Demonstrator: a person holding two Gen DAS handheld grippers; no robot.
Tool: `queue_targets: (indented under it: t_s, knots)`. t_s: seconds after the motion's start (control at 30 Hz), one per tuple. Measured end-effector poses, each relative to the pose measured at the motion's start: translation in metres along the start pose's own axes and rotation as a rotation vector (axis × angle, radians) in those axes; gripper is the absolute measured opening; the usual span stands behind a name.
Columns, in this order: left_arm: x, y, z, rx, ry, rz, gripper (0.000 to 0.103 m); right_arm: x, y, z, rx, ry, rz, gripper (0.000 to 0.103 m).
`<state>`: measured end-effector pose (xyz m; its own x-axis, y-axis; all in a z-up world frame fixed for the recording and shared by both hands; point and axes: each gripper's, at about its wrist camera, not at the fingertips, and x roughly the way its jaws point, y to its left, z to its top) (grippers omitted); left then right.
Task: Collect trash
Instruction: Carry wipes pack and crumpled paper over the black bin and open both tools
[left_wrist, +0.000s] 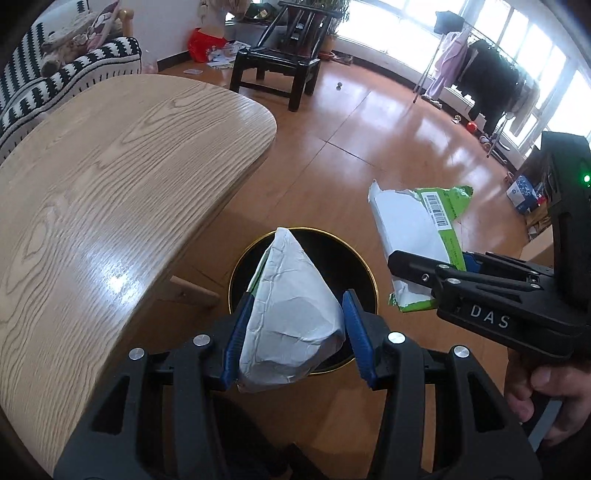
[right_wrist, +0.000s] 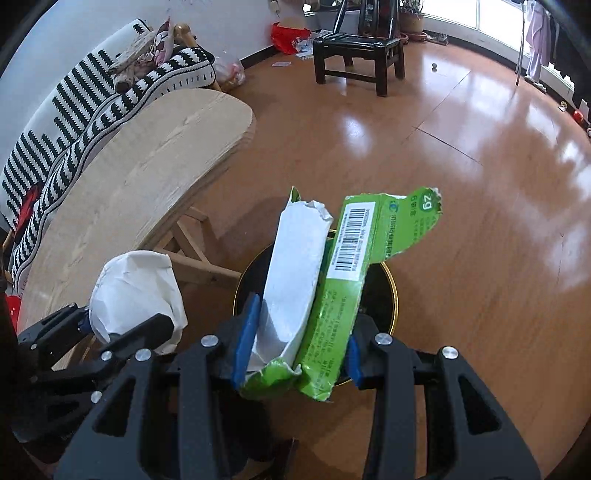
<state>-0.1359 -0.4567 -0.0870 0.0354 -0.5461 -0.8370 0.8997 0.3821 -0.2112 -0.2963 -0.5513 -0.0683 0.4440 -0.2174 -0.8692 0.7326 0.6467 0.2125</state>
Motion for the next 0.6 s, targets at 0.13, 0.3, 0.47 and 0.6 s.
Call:
queue_targets:
  t_s: [0.13, 0.3, 0.47, 0.6]
  knots:
    - [0.0027, 0.0021, 0.0014, -0.001, 0.000, 0.007, 0.049, -0.0014, -0.0017, 0.0033, 0.003, -0.008, -0.001, 0.041]
    - [0.0028, -0.0017, 0.0030, 0.008, -0.010, 0.023, 0.049, -0.0016, -0.0014, 0.0059, 0.011, -0.012, -0.008, 0.045]
    - [0.0009, -0.0047, 0.0055, 0.008, -0.028, 0.064, 0.080, -0.0058, -0.0054, 0.0079, 0.037, -0.030, -0.018, 0.061]
    - [-0.0011, -0.0028, 0.0066, -0.007, -0.031, 0.057, 0.083, -0.0102, -0.0057, 0.0090, 0.032, -0.036, -0.023, 0.071]
